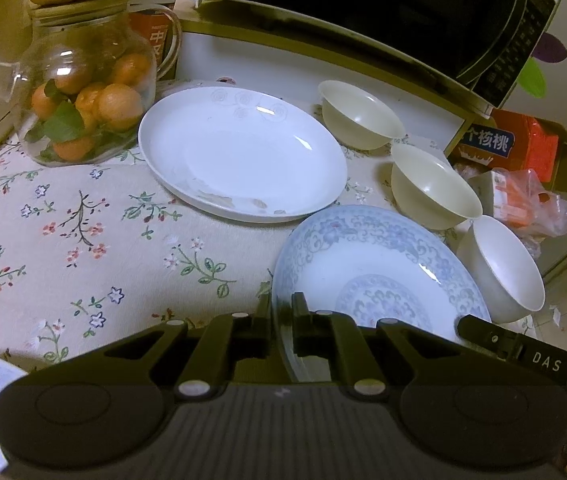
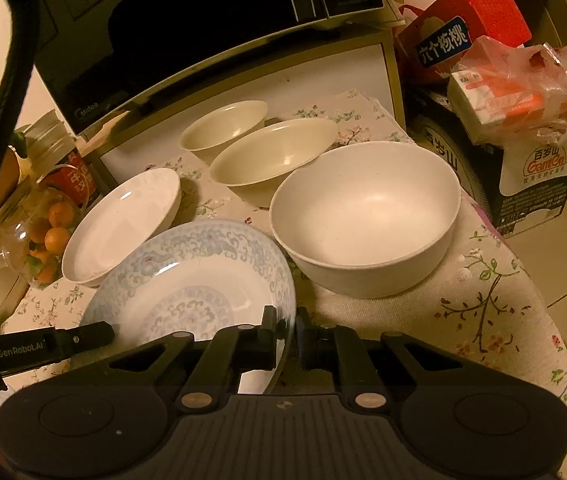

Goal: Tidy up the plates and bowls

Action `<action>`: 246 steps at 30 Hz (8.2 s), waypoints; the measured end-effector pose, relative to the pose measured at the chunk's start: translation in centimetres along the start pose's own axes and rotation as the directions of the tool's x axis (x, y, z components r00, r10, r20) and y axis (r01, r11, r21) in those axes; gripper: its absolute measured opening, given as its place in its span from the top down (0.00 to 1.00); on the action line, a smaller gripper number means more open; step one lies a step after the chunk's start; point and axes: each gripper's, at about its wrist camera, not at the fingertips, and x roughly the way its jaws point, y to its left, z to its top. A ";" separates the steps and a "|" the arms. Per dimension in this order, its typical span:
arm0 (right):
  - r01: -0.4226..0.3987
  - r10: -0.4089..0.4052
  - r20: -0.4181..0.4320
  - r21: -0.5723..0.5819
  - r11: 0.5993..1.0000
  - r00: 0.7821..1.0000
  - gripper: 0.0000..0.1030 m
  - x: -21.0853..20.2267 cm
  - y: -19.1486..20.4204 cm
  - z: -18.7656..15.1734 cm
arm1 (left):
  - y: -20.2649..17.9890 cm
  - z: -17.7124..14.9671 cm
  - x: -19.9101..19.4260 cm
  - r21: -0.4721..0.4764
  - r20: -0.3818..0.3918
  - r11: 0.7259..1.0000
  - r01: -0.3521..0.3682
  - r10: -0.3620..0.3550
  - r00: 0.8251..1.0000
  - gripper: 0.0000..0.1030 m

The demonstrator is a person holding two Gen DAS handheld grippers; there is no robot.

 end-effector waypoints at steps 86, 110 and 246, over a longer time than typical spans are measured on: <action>-0.233 0.179 -0.203 -0.284 0.930 0.963 0.92 -5.2 18.1 -8.9 | 15.6 -8.3 -16.2 -0.190 0.056 0.964 -0.187 0.200 0.978 0.93; -0.156 0.081 -0.203 -0.391 0.907 0.976 0.91 -5.6 19.4 -9.3 | 14.2 -8.6 -14.7 -0.096 0.029 0.958 -0.271 0.275 0.961 0.88; -0.032 0.027 -0.050 -0.103 0.994 0.998 0.22 6.0 8.5 6.6 | 4.8 8.1 2.1 -0.041 0.013 0.948 -0.315 0.316 0.949 0.30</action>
